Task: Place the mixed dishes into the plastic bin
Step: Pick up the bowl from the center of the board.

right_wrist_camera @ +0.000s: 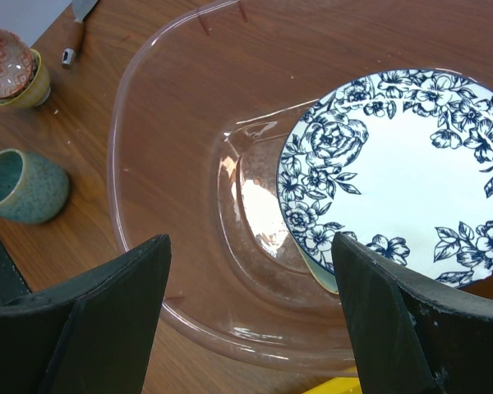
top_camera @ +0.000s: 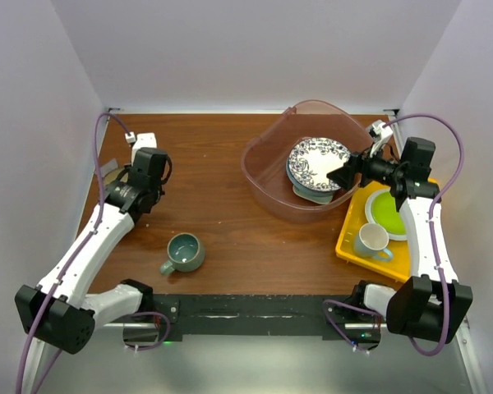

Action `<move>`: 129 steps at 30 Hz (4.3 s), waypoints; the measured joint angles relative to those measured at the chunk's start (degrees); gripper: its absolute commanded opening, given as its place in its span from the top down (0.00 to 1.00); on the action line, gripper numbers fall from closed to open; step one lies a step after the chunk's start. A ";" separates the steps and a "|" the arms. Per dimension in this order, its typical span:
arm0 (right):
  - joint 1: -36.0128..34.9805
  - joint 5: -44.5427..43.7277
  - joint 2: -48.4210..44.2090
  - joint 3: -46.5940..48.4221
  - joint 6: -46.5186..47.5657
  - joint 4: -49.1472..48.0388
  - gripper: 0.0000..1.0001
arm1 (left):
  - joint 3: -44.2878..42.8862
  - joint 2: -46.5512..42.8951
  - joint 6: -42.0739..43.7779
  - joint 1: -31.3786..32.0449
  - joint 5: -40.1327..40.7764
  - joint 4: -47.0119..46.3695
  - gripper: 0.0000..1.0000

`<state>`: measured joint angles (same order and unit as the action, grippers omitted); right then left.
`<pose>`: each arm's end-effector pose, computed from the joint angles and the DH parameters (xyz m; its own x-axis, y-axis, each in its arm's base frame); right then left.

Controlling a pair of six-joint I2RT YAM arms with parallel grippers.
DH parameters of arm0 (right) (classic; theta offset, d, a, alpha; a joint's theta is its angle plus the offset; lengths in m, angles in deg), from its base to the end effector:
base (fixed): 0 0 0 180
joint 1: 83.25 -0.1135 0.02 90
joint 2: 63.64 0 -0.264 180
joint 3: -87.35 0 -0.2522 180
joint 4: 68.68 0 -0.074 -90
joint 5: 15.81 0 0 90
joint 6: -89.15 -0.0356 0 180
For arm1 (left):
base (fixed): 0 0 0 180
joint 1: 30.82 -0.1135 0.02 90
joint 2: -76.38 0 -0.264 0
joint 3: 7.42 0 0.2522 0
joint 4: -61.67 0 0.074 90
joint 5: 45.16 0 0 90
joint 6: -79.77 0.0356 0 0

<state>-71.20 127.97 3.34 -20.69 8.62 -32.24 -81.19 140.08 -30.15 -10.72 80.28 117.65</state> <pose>0.2496 -0.0239 0.3288 -0.4130 -0.0112 -0.9107 -0.6261 0.7296 0.2750 0.2165 -0.0573 0.3203 -0.6005 -0.0759 -0.7961 -0.3228 0.9338 0.1545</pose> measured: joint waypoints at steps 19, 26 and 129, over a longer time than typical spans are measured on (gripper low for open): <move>0.00 -0.02 0.00 0.00 0.00 0.00 0.16 | -9.97 -0.63 0.15 4.55 -13.18 5.01 1.00; 0.00 -0.02 0.00 0.00 0.00 0.00 0.16 | -10.99 0.11 0.20 8.59 -16.35 5.03 1.00; -62.79 -51.71 32.48 36.00 13.88 27.58 1.00 | 21.92 -9.29 59.95 43.04 -38.73 -25.99 0.89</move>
<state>-134.00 76.26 35.82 15.31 22.50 -4.66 -59.27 130.79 29.80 32.31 41.55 91.66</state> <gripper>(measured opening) 0.049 0.128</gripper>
